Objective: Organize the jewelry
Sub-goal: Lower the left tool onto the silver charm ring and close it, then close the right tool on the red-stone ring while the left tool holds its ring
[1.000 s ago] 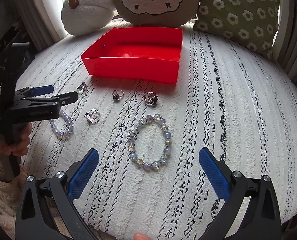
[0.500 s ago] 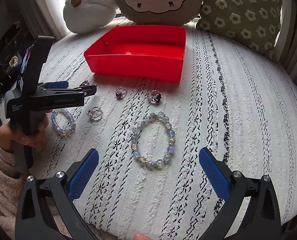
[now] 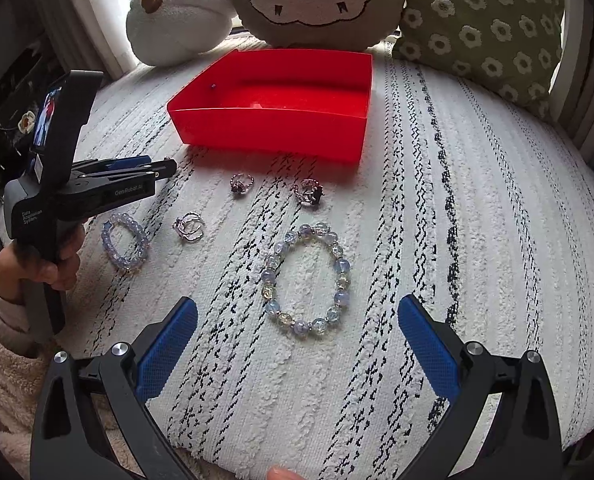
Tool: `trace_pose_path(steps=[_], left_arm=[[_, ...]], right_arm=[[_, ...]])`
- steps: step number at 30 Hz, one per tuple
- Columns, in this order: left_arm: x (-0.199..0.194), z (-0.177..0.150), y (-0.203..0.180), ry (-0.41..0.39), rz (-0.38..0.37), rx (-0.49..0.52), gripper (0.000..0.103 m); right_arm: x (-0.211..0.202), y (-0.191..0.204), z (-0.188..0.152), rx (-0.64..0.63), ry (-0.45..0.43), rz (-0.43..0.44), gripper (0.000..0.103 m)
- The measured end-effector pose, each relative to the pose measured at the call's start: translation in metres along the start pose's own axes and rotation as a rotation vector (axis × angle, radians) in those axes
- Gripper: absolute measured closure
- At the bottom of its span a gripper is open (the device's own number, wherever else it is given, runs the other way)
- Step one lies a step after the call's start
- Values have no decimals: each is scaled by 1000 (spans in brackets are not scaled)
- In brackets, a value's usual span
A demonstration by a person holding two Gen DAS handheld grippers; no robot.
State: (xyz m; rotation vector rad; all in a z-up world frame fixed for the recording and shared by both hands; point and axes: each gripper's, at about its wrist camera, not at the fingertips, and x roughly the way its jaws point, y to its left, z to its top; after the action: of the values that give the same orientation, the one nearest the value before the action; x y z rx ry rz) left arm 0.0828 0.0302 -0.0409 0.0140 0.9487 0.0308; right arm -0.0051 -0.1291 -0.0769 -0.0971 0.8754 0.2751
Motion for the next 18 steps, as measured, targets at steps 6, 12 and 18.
trace_pose_path(steps=[6, 12, 18], left_arm=[[-3, -2, -9, -2, 7, 44, 80], [-9, -3, -6, 3, -34, 26, 80], [-31, -11, -3, -5, -70, 16, 80]], right_arm=[[0, -1, 1, 3, 1, -1, 4], [2, -1, 1, 3, 3, -2, 4], [3, -6, 2, 18, -5, -11, 4]])
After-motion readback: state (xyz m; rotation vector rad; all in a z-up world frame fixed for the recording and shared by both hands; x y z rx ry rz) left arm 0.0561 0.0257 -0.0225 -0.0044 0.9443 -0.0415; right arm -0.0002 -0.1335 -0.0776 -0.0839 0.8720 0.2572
